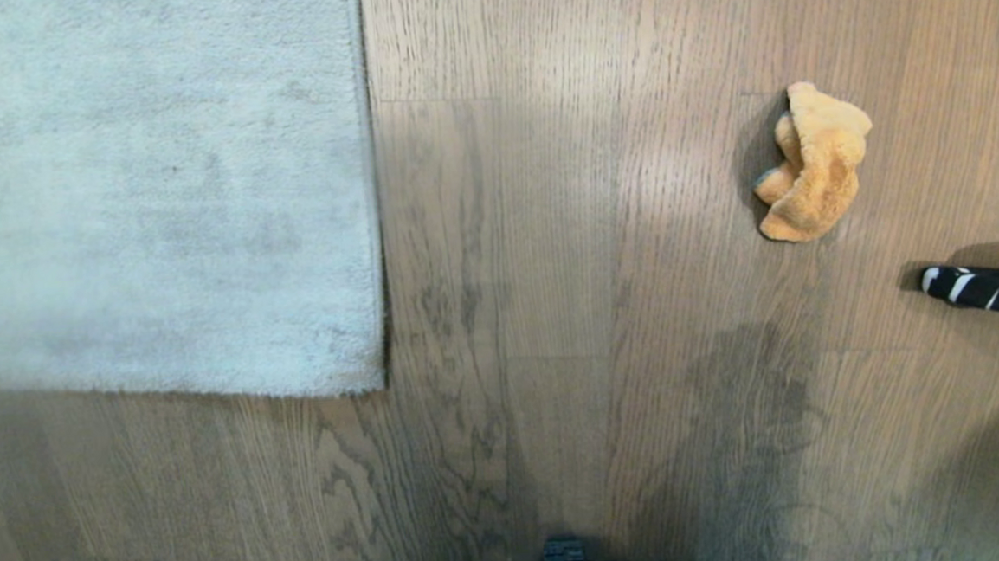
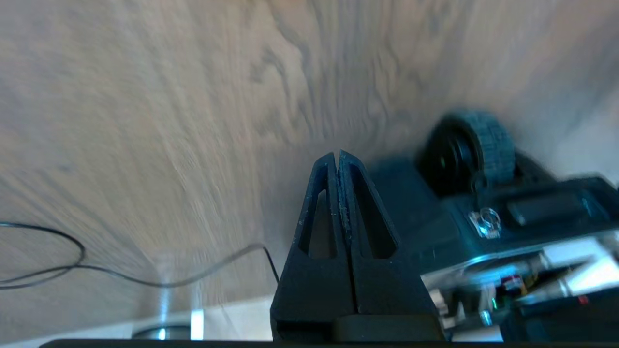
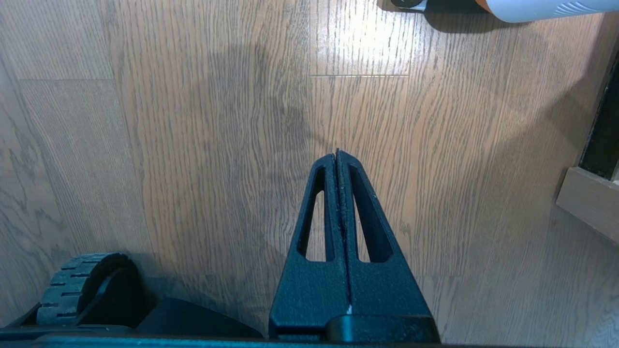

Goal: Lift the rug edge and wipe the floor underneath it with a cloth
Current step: Lift up the carpet

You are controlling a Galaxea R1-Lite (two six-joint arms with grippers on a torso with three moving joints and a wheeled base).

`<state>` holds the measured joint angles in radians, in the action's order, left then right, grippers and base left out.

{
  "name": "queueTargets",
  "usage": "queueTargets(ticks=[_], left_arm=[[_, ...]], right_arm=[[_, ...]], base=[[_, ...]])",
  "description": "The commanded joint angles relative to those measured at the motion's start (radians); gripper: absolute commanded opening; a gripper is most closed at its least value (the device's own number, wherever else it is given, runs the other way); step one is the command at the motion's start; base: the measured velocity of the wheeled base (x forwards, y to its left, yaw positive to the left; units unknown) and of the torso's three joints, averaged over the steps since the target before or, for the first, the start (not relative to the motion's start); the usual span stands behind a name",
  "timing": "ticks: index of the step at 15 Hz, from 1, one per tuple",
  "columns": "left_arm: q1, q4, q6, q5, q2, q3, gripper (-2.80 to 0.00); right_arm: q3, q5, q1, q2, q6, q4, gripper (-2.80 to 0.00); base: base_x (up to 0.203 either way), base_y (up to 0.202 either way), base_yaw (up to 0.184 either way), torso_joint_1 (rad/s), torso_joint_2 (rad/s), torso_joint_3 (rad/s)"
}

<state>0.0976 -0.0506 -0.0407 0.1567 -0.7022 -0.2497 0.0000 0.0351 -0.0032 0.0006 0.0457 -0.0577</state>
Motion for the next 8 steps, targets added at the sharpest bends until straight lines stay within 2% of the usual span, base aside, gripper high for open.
queueTargets(ticks=[1, 5, 8], left_arm=[[0.039, 0.039, 0.001, -0.008, -0.202, -0.007, -2.8], [0.056, 0.195, 0.072, -0.061, -0.462, -0.008, -2.8], [0.06, 0.404, 0.091, -0.094, -0.66, 0.001, -2.8]], right_arm=[[0.0, 0.0, 0.0, 0.001, 0.0, -0.001, -2.8], [0.0, 0.0, 0.0, 0.001, 0.0, -0.001, -2.8], [0.0, 0.0, 0.0, 0.001, 0.0, -0.001, -2.8]], base=[[0.0, 0.0, 0.0, 0.0, 0.0, 0.0], [0.0, 0.0, 0.0, 0.0, 0.0, 0.0], [0.0, 0.0, 0.0, 0.0, 0.0, 0.0]])
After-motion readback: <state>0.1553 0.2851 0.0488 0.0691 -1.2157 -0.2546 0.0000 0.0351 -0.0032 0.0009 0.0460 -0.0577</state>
